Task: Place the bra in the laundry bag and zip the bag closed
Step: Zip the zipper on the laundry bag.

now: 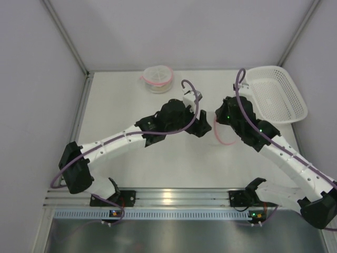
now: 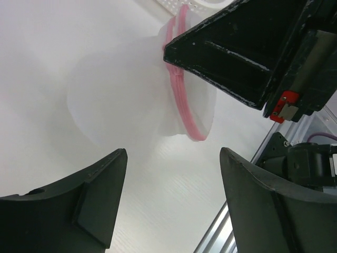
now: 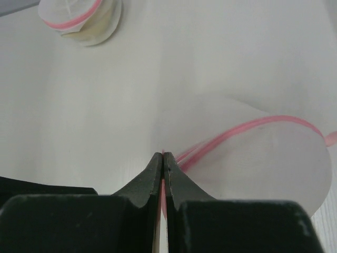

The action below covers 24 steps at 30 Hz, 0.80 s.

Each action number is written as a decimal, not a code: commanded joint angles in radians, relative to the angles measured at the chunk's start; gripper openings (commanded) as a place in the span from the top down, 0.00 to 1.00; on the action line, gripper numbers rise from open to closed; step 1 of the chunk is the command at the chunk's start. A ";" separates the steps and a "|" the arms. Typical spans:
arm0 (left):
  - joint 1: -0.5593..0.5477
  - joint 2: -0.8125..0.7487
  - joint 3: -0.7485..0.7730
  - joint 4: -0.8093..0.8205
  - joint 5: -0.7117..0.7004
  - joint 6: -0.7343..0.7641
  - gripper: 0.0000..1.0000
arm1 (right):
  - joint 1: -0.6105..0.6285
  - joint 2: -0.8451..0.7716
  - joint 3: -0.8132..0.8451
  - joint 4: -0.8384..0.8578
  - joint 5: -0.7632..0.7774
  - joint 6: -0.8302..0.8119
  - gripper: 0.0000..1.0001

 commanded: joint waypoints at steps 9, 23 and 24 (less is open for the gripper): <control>-0.033 0.094 -0.082 0.307 0.030 0.032 0.21 | 0.060 -0.007 0.024 -0.002 0.031 0.034 1.00; -0.014 0.057 -0.220 0.496 0.106 0.080 1.00 | 0.060 -0.030 -0.022 0.019 0.032 0.023 1.00; -0.014 0.041 -0.258 0.522 0.103 0.066 1.00 | 0.058 -0.028 -0.023 0.015 0.043 0.021 1.00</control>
